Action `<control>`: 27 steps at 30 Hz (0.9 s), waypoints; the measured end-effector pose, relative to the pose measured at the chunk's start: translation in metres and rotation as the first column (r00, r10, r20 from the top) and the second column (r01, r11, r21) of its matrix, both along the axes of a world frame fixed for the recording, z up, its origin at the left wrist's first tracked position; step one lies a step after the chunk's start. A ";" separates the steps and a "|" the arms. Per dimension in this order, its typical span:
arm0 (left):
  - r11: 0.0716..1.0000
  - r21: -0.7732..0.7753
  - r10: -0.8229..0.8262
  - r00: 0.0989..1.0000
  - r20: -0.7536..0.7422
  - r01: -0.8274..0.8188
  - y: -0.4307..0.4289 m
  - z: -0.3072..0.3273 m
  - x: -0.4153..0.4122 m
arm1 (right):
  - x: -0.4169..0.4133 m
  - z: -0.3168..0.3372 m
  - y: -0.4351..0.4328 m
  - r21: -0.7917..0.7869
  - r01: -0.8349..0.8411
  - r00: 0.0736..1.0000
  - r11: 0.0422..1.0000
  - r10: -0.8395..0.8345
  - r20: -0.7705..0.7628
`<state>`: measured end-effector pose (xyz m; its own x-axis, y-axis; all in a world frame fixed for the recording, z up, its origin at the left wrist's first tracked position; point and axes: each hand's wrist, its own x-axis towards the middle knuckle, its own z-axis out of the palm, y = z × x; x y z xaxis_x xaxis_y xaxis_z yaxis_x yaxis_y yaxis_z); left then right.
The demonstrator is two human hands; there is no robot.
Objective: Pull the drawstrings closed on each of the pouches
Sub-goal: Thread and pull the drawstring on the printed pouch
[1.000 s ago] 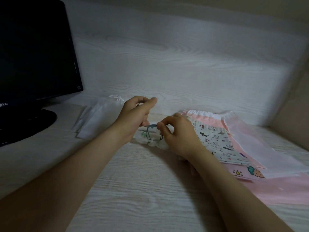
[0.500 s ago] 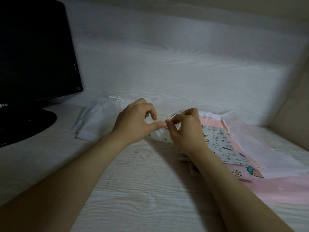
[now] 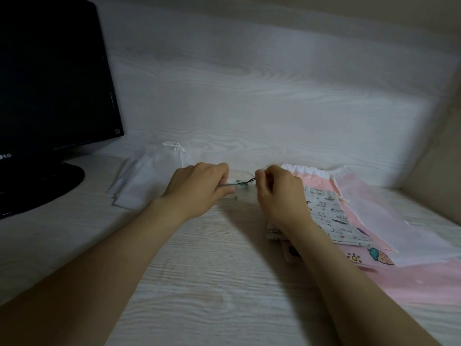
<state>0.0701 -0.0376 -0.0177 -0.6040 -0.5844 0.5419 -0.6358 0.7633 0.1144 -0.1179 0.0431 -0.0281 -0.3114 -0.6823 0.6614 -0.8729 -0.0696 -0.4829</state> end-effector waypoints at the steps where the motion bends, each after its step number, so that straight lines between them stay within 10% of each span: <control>1: 1.000 0.004 0.013 1.000 -0.002 -0.013 0.000 0.000 0.000 | 0.000 -0.001 -0.001 0.000 0.013 1.000 1.000 -0.013 -0.024; 27: 0.997 0.077 0.038 0.994 -0.105 -0.030 -0.001 -0.006 -0.010 | 0.009 0.001 0.007 0.238 -0.172 0.972 0.956 0.203 -0.114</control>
<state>0.0603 -0.0384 -0.0237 -0.5239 -0.6452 0.5561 -0.6427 0.7279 0.2390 -0.1086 0.0505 -0.0266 -0.0816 -0.8558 0.5108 -0.9130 -0.1414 -0.3828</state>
